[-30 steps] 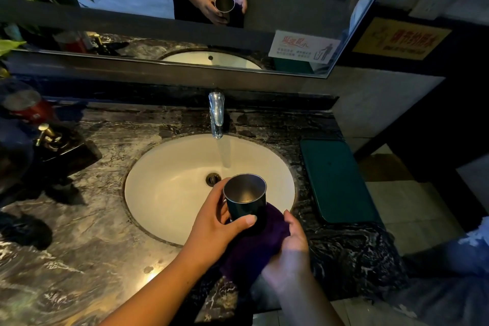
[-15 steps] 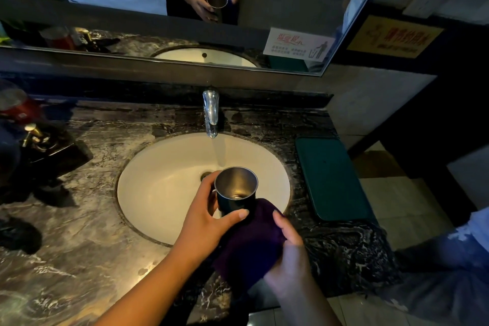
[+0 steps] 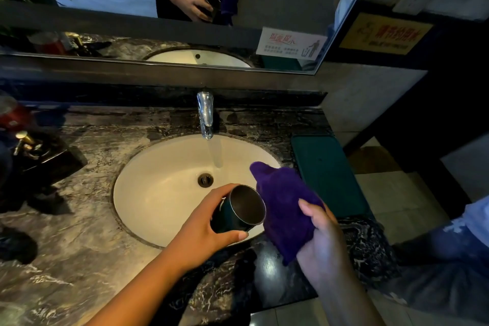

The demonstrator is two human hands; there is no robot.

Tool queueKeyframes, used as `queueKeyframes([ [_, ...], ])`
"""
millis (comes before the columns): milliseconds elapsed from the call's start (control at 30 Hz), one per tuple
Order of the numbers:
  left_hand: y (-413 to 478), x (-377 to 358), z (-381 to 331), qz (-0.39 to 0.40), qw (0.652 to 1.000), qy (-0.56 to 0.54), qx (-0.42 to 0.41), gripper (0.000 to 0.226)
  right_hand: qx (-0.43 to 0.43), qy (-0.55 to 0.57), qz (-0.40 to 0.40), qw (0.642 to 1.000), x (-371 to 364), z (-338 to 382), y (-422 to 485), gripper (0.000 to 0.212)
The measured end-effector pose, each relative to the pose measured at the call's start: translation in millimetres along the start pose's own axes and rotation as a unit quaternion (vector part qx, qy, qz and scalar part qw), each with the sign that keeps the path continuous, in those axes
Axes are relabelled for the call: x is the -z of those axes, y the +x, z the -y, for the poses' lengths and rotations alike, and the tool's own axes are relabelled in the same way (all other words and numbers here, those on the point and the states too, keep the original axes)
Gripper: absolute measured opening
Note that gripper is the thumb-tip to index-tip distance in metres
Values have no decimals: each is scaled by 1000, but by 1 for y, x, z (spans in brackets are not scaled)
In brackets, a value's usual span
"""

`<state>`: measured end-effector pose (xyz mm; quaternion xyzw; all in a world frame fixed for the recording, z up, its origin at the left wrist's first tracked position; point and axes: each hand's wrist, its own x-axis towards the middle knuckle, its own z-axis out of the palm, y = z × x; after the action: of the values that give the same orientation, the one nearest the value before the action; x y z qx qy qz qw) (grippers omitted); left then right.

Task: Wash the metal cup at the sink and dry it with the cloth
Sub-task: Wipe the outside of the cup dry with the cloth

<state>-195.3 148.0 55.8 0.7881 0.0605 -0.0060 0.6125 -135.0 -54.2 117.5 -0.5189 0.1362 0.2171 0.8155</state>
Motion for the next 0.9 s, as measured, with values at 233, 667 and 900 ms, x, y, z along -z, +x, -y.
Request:
queueKeyframes([
  [233, 0, 12, -1, 6, 999, 45, -7, 79, 8, -104, 19, 994, -12, -26, 10, 34],
  [667, 29, 63, -61, -86, 990, 108, -23, 57, 3, -184, 131, 974, -37, -19, 50, 44],
  [900, 47, 68, -104, -76, 987, 136, -47, 50, -6, -118, 182, 976, -53, -8, 61, 37],
])
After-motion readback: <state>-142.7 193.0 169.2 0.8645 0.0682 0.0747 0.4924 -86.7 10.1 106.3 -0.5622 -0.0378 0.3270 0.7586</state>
